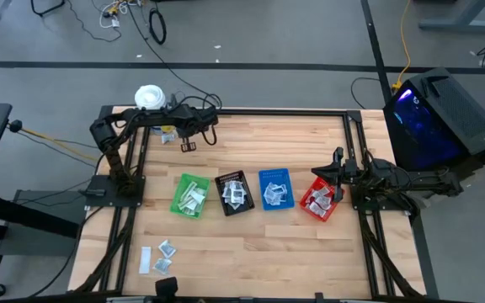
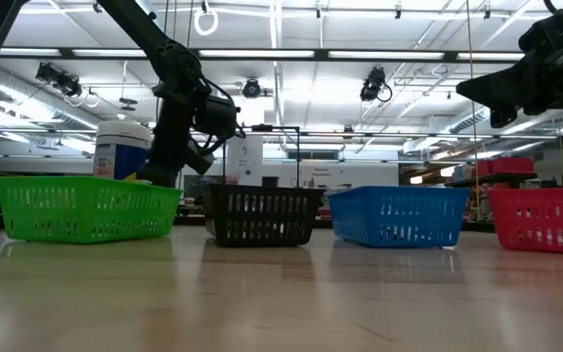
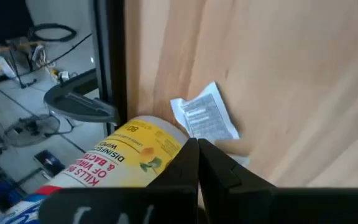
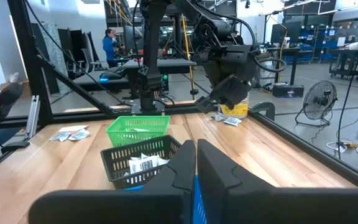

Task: Pick & Place First Aid Supplies
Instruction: Put the towelette pack into the black basket

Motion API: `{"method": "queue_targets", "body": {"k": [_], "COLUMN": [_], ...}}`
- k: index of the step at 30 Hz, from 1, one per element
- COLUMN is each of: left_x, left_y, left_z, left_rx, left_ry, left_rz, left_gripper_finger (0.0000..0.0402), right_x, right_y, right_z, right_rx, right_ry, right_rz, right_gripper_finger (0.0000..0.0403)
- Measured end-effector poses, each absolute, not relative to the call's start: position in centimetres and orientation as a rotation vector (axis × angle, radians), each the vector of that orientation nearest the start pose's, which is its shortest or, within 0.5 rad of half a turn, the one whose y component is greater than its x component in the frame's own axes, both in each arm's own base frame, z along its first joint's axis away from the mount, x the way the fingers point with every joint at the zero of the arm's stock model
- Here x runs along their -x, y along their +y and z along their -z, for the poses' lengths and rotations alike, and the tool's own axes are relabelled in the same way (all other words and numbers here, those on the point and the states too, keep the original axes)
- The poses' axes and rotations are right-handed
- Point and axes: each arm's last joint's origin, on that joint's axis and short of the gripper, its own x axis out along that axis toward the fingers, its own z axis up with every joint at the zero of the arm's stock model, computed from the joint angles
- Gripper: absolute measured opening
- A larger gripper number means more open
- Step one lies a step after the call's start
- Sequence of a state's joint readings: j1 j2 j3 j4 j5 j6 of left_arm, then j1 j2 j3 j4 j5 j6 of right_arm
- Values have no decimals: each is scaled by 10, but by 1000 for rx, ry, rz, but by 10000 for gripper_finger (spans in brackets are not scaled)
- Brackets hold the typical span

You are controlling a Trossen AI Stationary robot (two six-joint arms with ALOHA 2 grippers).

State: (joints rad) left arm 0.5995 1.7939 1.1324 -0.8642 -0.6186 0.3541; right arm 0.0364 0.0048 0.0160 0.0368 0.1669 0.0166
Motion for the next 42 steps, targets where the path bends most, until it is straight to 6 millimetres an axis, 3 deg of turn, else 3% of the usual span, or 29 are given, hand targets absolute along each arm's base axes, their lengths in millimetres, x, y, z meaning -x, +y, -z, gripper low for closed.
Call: {"method": "queue_targets", "body": {"k": [7, 16, 24, 42], "left_x": [-247, -242, -248, -235], "left_y": [186, 188, 204, 221], "left_z": [-164, -154, -146, -144], "left_rx": [-386, -379, -348, -225], "left_ry": [1866, 1991, 1998, 1961], "left_rz": [-383, -260, -277, -240], "left_gripper_finger": [4, 3, 3, 3], "right_x": [-97, -97, -97, -97], "right_y": [-1, -1, -1, -1], "right_z": [-172, -172, -172, -172], "right_rx": [-21, -21, -21, -21], "right_ry": [-49, -49, -49, -49], "right_rz": [130, 130, 130, 130], "right_gripper_finger": [23, 23, 23, 23]}}
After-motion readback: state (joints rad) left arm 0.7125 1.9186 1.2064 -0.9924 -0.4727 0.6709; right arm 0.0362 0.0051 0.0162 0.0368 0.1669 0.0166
